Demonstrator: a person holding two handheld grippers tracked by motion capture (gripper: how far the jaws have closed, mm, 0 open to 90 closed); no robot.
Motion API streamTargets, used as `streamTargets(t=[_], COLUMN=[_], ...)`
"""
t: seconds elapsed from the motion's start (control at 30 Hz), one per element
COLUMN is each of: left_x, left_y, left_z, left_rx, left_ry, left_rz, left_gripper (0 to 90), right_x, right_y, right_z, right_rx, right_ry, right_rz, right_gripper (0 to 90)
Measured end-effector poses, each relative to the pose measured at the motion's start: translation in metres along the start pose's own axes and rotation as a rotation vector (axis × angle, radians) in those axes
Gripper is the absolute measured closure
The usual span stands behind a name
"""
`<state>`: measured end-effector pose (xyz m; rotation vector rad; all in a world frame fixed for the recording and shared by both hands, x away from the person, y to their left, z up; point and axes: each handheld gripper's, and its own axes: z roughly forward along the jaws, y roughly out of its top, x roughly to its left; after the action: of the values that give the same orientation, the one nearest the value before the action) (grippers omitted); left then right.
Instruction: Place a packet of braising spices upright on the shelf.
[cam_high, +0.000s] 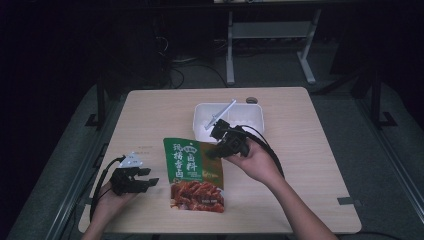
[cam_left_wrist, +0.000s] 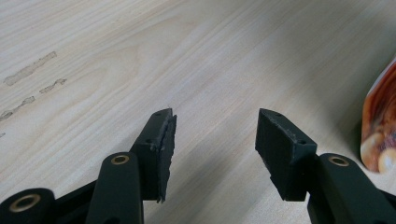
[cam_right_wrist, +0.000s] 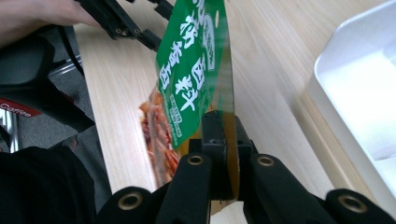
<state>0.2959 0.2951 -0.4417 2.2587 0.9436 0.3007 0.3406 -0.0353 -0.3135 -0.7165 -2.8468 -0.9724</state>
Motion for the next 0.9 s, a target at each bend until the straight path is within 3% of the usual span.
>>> streamTargets(t=[0.17, 0.47, 0.63, 0.9], left_x=[0.0, 0.001, 0.002, 0.002], left_y=[0.0, -0.001, -0.001, -0.001], left_z=[0.0, 0.0, -0.001, -0.001], left_rx=[0.001, 0.001, 0.003, 0.003], left_ry=[0.0, 0.0, 0.001, 0.004], left_rz=[-0.004, -0.005, -0.008, -0.005], left_gripper=[46.8, 46.1, 46.0, 45.9], right_x=[0.007, 0.023, 0.025, 0.021], right_y=[0.005, 0.014, 0.018, 0.021], right_z=[-0.012, -0.025, -0.032, -0.044], right_rx=[-0.01, -0.025, -0.026, -0.033], right_ry=[-0.001, 0.046, 0.02, -0.022], right_rz=[-0.023, -0.063, -0.077, -0.06], right_gripper=[89.8, 89.9, 89.9, 90.0])
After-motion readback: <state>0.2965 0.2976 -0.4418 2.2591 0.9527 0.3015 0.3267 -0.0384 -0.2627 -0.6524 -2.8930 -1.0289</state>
